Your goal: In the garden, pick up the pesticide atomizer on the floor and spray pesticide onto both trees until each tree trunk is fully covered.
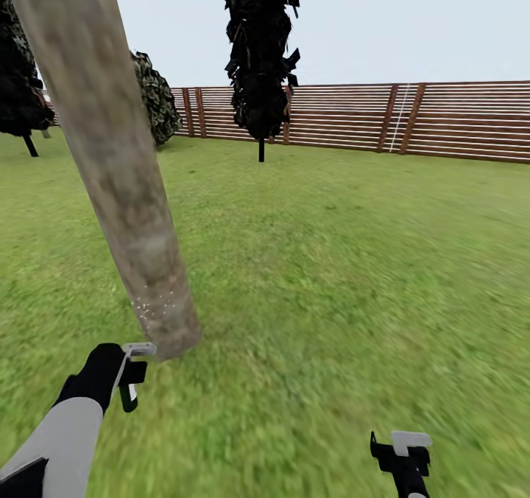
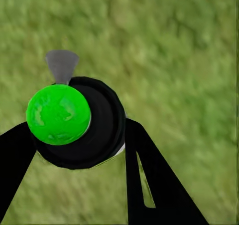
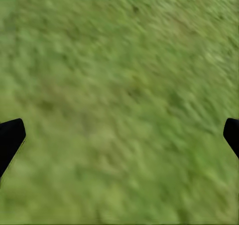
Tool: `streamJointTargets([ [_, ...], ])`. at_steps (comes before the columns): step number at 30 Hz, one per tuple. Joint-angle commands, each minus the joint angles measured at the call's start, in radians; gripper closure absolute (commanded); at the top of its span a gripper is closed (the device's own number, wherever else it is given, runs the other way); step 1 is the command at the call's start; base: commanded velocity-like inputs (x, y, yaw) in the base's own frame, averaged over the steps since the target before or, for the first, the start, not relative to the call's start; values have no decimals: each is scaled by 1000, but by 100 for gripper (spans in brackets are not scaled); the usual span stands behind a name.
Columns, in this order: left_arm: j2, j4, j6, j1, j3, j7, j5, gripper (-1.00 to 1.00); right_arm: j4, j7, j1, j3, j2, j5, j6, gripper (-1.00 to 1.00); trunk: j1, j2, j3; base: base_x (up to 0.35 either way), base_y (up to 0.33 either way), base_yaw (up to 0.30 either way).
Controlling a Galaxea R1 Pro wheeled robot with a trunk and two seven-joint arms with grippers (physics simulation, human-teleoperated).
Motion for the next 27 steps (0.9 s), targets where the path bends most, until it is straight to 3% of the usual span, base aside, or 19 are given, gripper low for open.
streamJointTargets([
  [1,-3,-2,2,-1,5,-8,-12,100,1,-3,-1,-7,0,11,-3,-100,0,0,-1,325,0,0],
  [5,-9,7,1,0,6,-4,-9,100,1,-3,-1,-7,0,11,-3,-100,0,0,-1,332,-13,9],
  [8,-14,20,-12,9,5,0,38,100,1,-4,-1,-7,0,11,-3,-100,0,0,-1,285,-128,180],
  [10,-17,32,-69,22,4,6,81,100,1,-4,-1,-7,0,11,-3,-100,0,0,-1,132,-221,256],
  [11,-16,34,-82,29,3,7,86,100,1,-4,-1,-7,0,11,-3,-100,0,0,-1,40,-252,271],
  [17,16,26,-101,72,0,6,96,100,1,-4,-1,-7,0,11,-3,-100,0,0,-1,7,-69,168],
  [19,5,30,-101,73,-3,6,98,100,0,-4,-1,-7,0,11,-3,-100,0,0,-1,0,-4,18],
  [21,-58,29,-101,69,-5,7,98,100,0,-4,-1,-7,0,11,-3,-100,0,0,-1,0,-1,4],
  [22,-70,26,-101,68,-5,7,97,100,1,-4,-1,-7,0,11,-3,-100,0,0,-1,0,0,2],
  [24,-82,19,-99,66,-4,8,98,100,1,-4,-1,-7,0,11,-3,-100,0,0,-1,0,0,1],
  [27,-77,12,-100,67,-1,8,93,100,1,-4,-1,-7,0,11,-3,-100,0,0,-1,0,0,0],
])
